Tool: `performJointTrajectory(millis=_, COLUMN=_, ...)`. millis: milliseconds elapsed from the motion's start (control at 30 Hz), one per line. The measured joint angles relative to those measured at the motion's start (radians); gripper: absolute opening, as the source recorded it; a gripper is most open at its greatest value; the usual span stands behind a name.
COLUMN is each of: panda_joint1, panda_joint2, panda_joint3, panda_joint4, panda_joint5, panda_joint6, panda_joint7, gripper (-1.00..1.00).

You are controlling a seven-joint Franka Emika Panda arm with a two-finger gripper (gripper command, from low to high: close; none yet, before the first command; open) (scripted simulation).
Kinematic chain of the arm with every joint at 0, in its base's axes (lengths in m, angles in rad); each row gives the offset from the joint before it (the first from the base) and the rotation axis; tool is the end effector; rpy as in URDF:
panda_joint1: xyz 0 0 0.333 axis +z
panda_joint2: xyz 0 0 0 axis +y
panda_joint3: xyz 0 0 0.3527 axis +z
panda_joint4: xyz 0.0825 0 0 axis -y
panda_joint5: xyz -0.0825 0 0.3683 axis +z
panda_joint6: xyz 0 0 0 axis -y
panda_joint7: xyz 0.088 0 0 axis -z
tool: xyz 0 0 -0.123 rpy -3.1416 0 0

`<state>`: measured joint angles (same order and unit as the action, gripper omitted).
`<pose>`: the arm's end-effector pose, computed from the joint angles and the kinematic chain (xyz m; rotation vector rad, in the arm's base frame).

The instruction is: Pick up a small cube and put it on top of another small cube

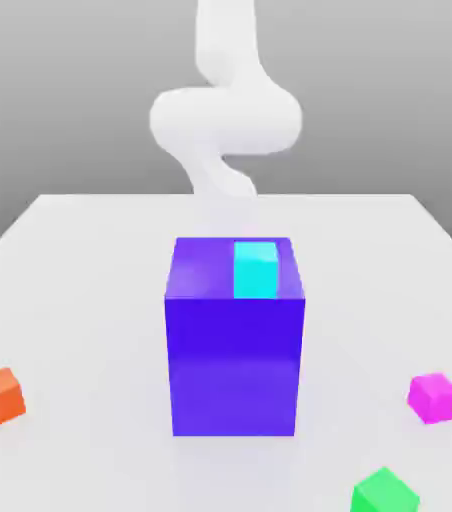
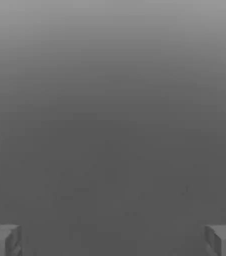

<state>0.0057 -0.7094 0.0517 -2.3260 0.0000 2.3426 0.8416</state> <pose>0.3514 0.0277 0.6859 -2.4990 1.0329 -0.9464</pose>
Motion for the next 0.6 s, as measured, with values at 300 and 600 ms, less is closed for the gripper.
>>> performJointTrajectory(millis=300, panda_joint1=0.031, panda_joint2=0.326, panda_joint3=0.199, panda_joint4=-0.095, panda_joint5=-0.033, panda_joint6=0.156, panda_joint7=0.176, gripper=0.00)
performJointTrajectory(millis=600, panda_joint1=0.110, panda_joint2=0.657, panda_joint3=0.364, panda_joint4=-0.187, panda_joint5=-0.145, panda_joint6=0.307, panda_joint7=0.405, gripper=0.00)
